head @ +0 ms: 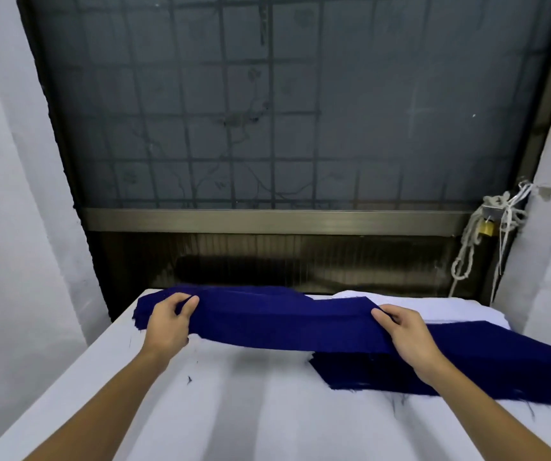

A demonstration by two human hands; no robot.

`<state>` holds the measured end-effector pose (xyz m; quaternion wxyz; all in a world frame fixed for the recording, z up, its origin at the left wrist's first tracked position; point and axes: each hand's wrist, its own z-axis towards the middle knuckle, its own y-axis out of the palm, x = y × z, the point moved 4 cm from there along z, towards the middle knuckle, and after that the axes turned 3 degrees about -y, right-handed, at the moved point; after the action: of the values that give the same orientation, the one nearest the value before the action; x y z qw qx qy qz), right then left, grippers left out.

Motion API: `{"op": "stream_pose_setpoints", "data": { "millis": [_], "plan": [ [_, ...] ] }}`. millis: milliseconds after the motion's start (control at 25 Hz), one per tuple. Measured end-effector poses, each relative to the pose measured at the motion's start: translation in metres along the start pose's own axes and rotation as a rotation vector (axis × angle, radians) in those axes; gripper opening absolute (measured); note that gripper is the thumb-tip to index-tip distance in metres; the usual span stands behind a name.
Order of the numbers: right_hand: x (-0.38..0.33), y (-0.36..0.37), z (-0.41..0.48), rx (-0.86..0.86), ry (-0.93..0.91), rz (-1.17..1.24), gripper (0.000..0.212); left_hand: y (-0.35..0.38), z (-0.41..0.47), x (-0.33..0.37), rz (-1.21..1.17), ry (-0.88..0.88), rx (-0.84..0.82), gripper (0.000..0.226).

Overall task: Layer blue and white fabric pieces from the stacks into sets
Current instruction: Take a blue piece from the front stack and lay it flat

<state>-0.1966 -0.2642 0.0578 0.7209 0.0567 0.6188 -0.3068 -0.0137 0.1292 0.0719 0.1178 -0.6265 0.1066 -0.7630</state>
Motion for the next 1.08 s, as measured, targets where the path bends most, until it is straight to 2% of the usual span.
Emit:
{"op": "stream_pose_setpoints", "data": {
  "millis": [120, 440, 600, 720, 840, 960, 1080],
  "plan": [
    [0.012, -0.013, -0.034, 0.008, -0.022, -0.005, 0.023, -0.001, -0.03, -0.015, 0.087, 0.071, -0.044, 0.013],
    [0.064, -0.024, -0.109, -0.038, 0.055, -0.068, 0.019, 0.001, -0.095, -0.083, 0.311, 0.045, -0.17, 0.021],
    [0.081, -0.031, -0.122, 0.004, 0.08, -0.305, 0.01, 0.006, -0.107, -0.102, 0.43, 0.055, -0.184, 0.021],
    [0.08, -0.03, -0.127, 0.039, 0.078, -0.59, 0.01, 0.006, -0.109, -0.105, 0.471, 0.09, -0.143, 0.02],
    [0.075, -0.026, -0.128, 0.056, 0.047, -0.776, 0.011, 0.007, -0.109, -0.106, 0.473, 0.108, -0.13, 0.021],
    [0.073, -0.024, -0.131, 0.072, -0.005, -0.834, 0.009, 0.006, -0.106, -0.109, 0.45, 0.12, -0.103, 0.023],
    [0.075, -0.023, -0.129, 0.055, -0.069, -0.778, 0.008, 0.006, -0.107, -0.108, 0.416, 0.1, -0.097, 0.023]
  ]
}}
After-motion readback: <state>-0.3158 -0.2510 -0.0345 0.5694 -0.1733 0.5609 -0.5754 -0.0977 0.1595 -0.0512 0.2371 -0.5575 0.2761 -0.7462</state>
